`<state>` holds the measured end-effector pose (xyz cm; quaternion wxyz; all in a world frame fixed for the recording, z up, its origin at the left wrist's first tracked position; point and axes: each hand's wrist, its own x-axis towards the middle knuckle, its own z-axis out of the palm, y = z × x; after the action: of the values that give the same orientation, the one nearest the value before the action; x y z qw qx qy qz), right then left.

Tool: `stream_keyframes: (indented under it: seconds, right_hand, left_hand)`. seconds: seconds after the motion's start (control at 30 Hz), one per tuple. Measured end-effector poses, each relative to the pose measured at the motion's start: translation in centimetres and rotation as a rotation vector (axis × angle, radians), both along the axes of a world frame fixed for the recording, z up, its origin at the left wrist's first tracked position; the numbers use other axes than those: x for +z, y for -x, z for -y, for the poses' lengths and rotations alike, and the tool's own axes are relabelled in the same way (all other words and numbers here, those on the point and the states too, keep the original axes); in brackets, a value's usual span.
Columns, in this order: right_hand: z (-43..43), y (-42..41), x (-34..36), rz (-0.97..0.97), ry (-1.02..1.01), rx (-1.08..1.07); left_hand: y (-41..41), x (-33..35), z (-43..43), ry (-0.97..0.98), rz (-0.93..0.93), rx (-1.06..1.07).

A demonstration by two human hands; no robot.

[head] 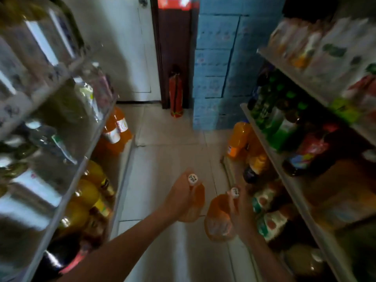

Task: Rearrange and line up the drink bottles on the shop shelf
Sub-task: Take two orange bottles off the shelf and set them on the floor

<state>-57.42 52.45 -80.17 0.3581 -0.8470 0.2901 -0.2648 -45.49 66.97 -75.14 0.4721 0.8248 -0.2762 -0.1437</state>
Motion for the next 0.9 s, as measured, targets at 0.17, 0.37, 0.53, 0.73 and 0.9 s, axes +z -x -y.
stream_keyframes:
  seconds: [0.17,0.37,0.53,0.73,0.9]
  right_hand:
    - [2.1,-1.0,-12.9,-0.003,-0.091,-0.040]
    - [4.7,-0.8,-26.4,-0.049,-0.250,-0.123]
    - [5.7,0.5,-33.1,-0.073,-0.285,-0.269]
    - [6.6,2.5,-36.9,-0.151,-0.347,-0.459]
    - [7.9,3.3,-36.9,-0.232,-0.273,-0.362]
  left_hand:
    - [-1.5,-13.5,1.4,-0.075,-0.012,-0.064]
    - [-2.4,-27.1,4.5,-0.185,-0.042,-0.171]
    - [-1.9,-33.1,7.2,-0.185,-0.055,-0.241]
    - [-0.9,-37.0,10.6,-0.265,-0.059,-0.336]
    - [0.6,-38.1,14.2,-0.283,-0.110,-0.412]
